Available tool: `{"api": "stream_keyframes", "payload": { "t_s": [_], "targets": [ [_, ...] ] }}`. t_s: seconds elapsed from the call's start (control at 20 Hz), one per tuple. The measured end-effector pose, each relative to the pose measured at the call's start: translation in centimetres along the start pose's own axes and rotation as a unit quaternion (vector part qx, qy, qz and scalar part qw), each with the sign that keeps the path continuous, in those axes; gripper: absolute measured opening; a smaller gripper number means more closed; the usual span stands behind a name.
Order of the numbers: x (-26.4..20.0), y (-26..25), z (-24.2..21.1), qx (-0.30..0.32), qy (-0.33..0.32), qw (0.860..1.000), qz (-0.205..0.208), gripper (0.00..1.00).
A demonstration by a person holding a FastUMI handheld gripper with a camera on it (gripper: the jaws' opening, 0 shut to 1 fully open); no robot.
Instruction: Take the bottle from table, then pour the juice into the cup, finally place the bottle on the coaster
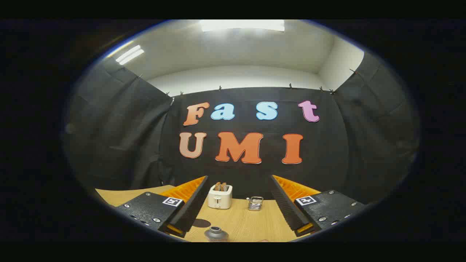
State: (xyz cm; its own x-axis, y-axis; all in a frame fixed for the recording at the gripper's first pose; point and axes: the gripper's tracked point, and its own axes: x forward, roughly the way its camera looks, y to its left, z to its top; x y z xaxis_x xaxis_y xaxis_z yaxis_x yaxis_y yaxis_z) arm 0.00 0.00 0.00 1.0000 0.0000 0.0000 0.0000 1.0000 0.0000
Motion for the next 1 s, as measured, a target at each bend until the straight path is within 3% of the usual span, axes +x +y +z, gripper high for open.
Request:
{"api": "stream_keyframes", "payload": {
  "t_s": [0.45,1.0],
  "targets": [
    [1.1,0.4,-1.4,0.028,0.005,1.0,0.011,0.97],
    [0.5,1.7,-1.7,0.016,0.001,0.999,0.029,0.97]
  ]
}}
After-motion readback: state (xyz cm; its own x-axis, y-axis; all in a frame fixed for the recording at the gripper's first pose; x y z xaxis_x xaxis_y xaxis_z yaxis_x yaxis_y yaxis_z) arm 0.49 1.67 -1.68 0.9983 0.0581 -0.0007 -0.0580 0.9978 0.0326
